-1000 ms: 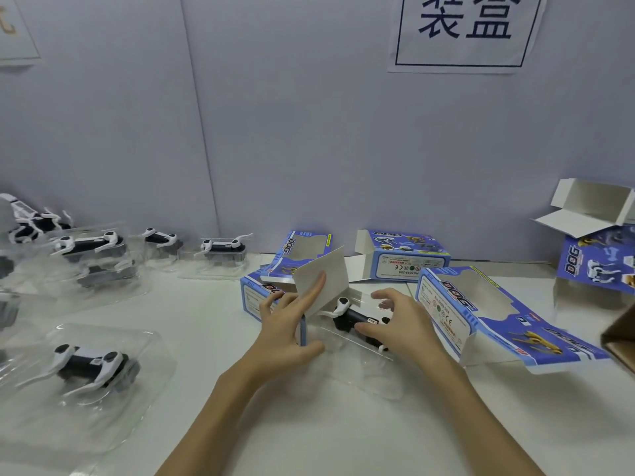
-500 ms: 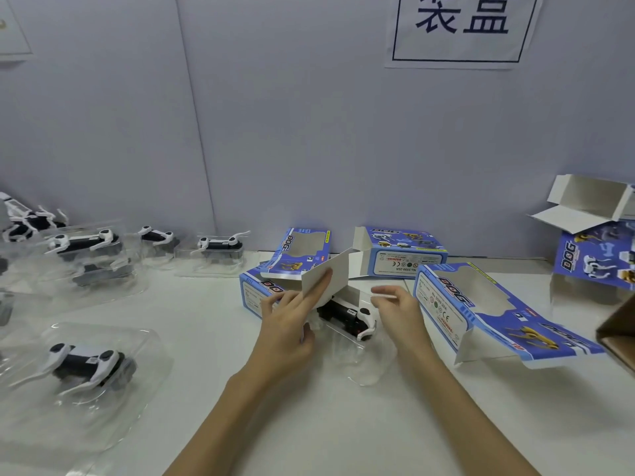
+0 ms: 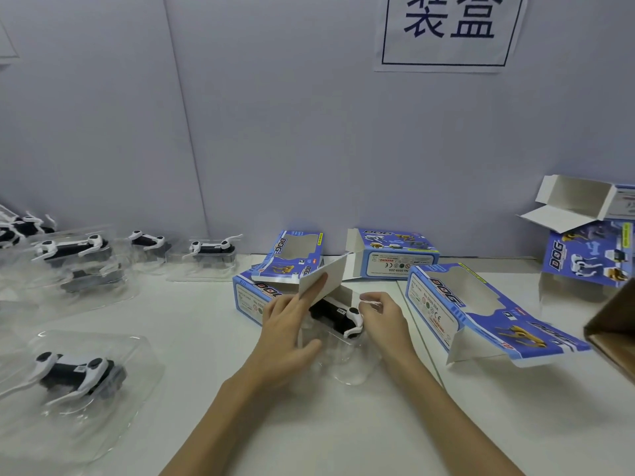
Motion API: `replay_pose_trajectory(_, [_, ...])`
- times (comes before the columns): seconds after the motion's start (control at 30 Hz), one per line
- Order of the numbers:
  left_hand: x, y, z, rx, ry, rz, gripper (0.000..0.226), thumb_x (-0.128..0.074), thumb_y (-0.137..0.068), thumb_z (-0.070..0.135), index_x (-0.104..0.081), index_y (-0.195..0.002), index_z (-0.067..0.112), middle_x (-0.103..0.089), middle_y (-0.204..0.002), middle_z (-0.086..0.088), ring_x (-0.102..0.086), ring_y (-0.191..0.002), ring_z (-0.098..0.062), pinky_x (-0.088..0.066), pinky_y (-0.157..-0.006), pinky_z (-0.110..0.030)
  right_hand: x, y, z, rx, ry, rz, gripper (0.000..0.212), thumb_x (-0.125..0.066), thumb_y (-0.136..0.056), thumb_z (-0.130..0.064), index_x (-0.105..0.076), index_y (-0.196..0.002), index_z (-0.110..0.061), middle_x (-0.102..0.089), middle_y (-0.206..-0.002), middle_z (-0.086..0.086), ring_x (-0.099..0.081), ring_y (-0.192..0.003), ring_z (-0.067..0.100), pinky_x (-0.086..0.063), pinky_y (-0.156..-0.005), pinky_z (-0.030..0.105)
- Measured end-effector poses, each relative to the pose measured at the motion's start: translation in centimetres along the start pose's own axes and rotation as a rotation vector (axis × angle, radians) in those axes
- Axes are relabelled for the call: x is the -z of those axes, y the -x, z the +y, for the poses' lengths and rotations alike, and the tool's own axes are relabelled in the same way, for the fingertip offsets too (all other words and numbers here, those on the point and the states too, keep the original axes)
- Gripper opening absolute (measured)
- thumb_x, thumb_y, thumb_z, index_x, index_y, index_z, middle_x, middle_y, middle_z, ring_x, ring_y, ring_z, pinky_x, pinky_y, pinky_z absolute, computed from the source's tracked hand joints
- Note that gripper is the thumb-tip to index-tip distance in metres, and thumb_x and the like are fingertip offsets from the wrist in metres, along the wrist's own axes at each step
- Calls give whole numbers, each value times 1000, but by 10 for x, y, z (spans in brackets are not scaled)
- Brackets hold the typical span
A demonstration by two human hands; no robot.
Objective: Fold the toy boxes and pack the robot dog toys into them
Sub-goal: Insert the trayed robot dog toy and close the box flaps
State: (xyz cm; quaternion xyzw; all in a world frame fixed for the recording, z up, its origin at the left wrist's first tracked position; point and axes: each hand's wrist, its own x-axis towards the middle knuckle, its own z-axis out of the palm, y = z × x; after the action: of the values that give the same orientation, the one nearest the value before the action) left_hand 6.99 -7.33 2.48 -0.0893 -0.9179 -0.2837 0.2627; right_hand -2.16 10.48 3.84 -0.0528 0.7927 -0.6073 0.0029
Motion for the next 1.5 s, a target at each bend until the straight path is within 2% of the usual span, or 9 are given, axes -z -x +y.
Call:
replay_pose_trajectory(0.17, [-4,-3,-3,-25,-167,17,114,-58,-74,4,-2,-165,42,-44,-120,23,-42,-117,-14,-13,-110,-12,-3,0,4,-3,-69,29,21,-59,-98,-13,-69,-113,-23,-68,-108,-9,-62,-103,10,-42,-73,13])
replay_pose_trajectory(0.37, [-8,-4,2,-47,-204,114,107,-56,-72,3,-14,-166,31,-61,-120,7,-49,-107,-20,-34,-106,-33,-7,-1,6,-43,-161,73,18,-62,-97,-11,-70,-104,-26,-70,-108,-6,-65,-106,14,-46,-77,22])
replay_pose_trajectory(0.53, [0,2,0,35,74,-52,101,-57,-76,46,-3,-161,54,-42,-129,23,-29,-126,-7,-22,-114,-28,-11,2,6,-30,-225,95,19,-61,-98,-11,-69,-100,-28,-71,-108,-8,-66,-106,12,-46,-83,25])
replay_pose_trajectory(0.6, [1,4,2,6,71,-79,113,-70,-73,65,2,-160,54,-24,-136,42,-16,-133,4,-21,-113,-26,-12,2,6,-20,-233,89,18,-60,-99,-12,-69,-104,-27,-70,-110,-8,-64,-107,9,-45,-86,26])
replay_pose_trajectory(0.7, [-1,1,11,10,-13,-31,124,-70,-67,85,1,-162,49,-25,-134,44,-15,-131,12,-22,-119,-34,-10,2,5,-12,-240,43,16,-59,-102,-17,-67,-111,-27,-68,-114,-7,-61,-107,5,-45,-86,25])
replay_pose_trajectory(0.97, [-3,0,24,48,-34,54,115,-74,-70,68,-14,-163,39,-35,-130,37,-24,-126,11,-30,-116,-44,-4,0,0,-46,-260,-47,18,-59,-104,-25,-67,-119,-21,-68,-121,0,-61,-118,17,-43,-91,28])
replay_pose_trajectory(1.07, [-3,2,26,33,-29,70,118,-72,-66,81,-17,-162,40,-21,-137,51,-20,-129,15,-30,-116,-40,-6,3,-1,-37,-279,-74,21,-56,-106,-26,-64,-125,-21,-63,-129,2,-58,-122,17,-41,-94,29])
replay_pose_trajectory(1.17, [-7,1,30,30,-56,116,117,-66,-65,90,-21,-161,40,-25,-144,44,-26,-130,11,-24,-118,-36,-7,3,-3,-29,-285,-84,25,-53,-108,-29,-59,-131,-22,-51,-141,2,-50,-127,16,-37,-103,30])
replay_pose_trajectory(1.5, [-11,-2,24,78,13,180,76,-59,-84,26,-37,-155,37,-56,-132,16,-45,-118,-7,-32,-110,-34,-13,6,-6,-87,-327,-180,18,-58,-104,-21,-65,-120,-18,-73,-118,10,-67,-115,25,-50,-109,46])
